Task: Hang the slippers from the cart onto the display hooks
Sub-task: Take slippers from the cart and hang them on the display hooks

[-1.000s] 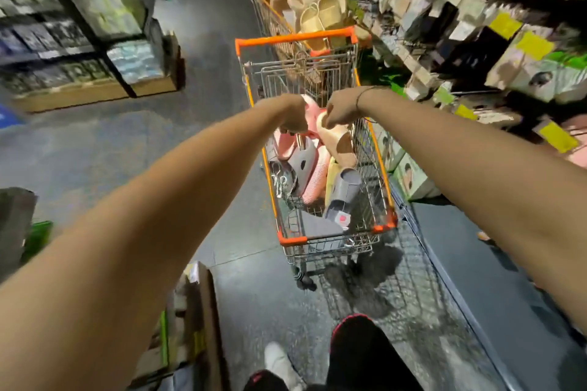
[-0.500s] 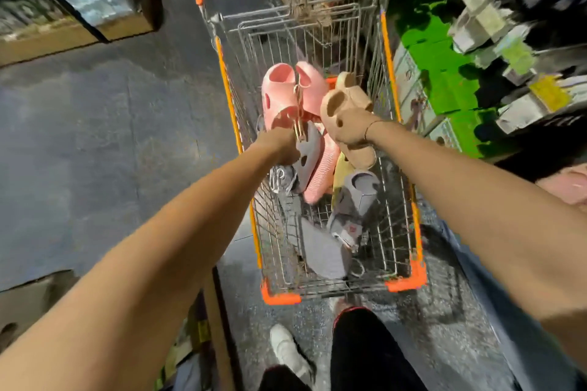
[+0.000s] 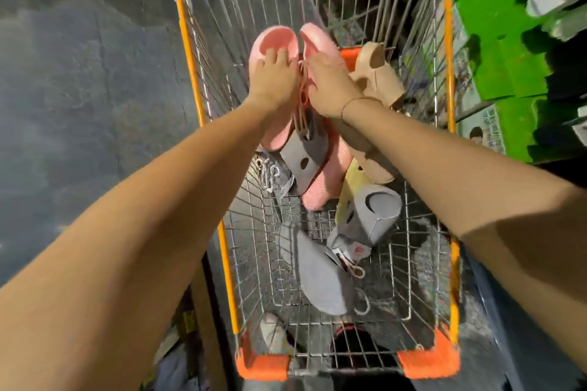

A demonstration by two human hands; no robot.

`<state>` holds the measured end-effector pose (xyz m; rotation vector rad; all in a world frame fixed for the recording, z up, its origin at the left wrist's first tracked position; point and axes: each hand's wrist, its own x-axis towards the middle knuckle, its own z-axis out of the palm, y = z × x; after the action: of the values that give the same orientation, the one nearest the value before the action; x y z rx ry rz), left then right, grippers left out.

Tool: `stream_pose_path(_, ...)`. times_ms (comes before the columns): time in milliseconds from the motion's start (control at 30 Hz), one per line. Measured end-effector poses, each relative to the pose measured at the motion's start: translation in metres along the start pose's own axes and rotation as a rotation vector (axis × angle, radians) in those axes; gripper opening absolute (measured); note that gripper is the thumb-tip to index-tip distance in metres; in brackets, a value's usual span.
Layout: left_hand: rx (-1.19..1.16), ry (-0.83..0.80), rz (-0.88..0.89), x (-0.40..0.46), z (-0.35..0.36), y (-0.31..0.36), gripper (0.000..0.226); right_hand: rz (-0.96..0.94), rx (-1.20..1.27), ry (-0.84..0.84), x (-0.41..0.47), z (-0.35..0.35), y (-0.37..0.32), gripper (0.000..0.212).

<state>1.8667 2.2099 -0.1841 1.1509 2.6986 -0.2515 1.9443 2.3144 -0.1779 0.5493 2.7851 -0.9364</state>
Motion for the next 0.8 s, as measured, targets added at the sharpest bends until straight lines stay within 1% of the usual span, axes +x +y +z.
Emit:
stream_pose_path(67,0.007,0.049,-0.007,0.01,0.012,0.005,0.057,0.003,-0.055,0.009,0.01,0.005,0.001,0.051)
stream_pose_path(167,-0.052,0.111,-0.065,0.028,0.022,0.009,0.051,-0.007,-0.156,0.03,0.022,0.019,0.007,0.052)
stream_pose_path(233,-0.109,0.144,-0.082,0.035,0.026,0.009,0.045,-0.022,-0.202,0.084,0.027,0.024,0.01,0.052)
stream_pose_path(333,-0.302,0.239,-0.154,0.035,0.024,0.007,0.027,0.033,-0.16,0.148,0.031,0.021,0.015,0.046)
stream_pose_path(400,-0.428,0.293,-0.199,0.034,0.018,0.0,0.017,0.056,-0.116,0.189,0.03,0.015,0.018,0.036)
stream_pose_path(467,-0.553,0.27,-0.225,0.033,0.01,-0.01,0.011,0.037,-0.13,0.246,0.027,0.011,0.017,0.026)
stream_pose_path(533,-0.656,0.216,-0.212,0.03,0.0,-0.024,0.007,0.041,-0.117,0.28,0.023,0.007,0.013,0.021)
stream_pose_path(600,-0.732,0.2,-0.189,0.023,-0.007,-0.035,0.005,0.059,-0.069,0.304,0.021,0.001,0.01,0.021)
stream_pose_path(700,-0.83,0.2,-0.164,0.009,-0.015,-0.041,0.007,0.017,-0.052,0.312,0.016,-0.011,0.005,0.021)
stream_pose_path(800,-0.843,0.19,-0.117,-0.003,-0.024,-0.042,0.008,0.054,-0.011,0.406,0.015,-0.024,0.001,0.027)
